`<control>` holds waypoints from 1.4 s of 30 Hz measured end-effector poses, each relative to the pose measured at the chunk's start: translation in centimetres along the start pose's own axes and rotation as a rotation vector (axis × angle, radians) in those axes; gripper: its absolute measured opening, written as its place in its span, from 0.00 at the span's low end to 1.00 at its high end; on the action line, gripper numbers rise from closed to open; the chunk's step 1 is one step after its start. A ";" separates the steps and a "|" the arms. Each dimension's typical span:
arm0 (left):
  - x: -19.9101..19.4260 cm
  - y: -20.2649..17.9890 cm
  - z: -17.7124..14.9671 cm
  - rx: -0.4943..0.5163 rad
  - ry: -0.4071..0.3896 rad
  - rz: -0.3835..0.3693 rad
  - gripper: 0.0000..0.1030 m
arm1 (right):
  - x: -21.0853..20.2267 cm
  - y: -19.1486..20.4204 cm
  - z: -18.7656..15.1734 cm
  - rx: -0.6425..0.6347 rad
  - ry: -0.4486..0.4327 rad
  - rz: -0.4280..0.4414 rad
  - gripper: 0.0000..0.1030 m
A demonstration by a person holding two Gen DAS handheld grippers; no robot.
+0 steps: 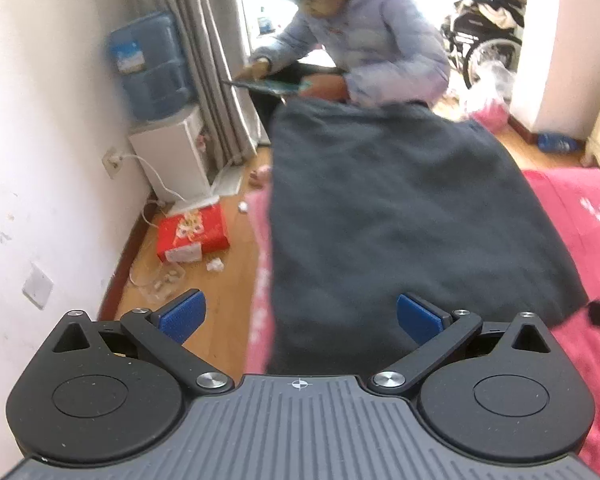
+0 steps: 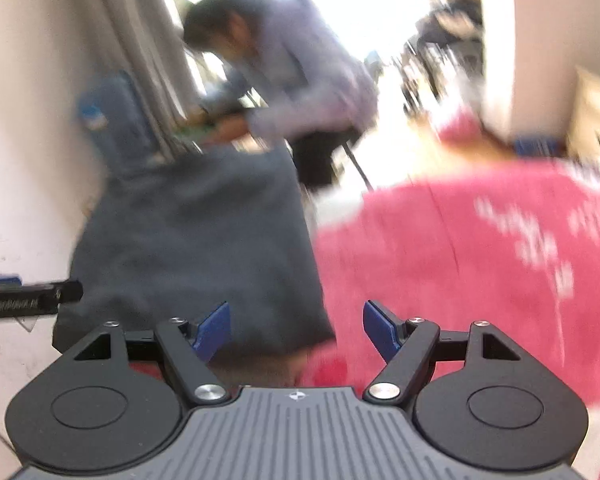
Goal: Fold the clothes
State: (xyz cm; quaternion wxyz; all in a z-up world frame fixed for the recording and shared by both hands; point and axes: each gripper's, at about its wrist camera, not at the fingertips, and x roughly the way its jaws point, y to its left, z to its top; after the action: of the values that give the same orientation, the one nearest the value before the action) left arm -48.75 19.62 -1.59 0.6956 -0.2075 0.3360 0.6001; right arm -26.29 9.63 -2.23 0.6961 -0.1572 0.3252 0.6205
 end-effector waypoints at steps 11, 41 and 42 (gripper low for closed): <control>4.2 -1.4 2.7 0.047 -0.056 -0.147 1.00 | 5.1 -2.9 -0.9 0.026 -0.026 0.174 0.45; 10.8 1.1 2.6 -0.042 0.041 -0.303 1.00 | 6.3 -7.5 -5.2 0.475 0.052 0.429 0.12; 10.8 1.1 2.6 -0.041 0.039 -0.309 1.00 | 6.4 -7.4 -5.2 0.460 0.057 0.414 0.12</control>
State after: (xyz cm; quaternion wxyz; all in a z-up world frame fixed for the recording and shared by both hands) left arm -48.71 29.16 -7.42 0.7685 -0.2825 0.3011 0.4888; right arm -20.32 9.89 -11.58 0.5629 0.0567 0.5014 0.6547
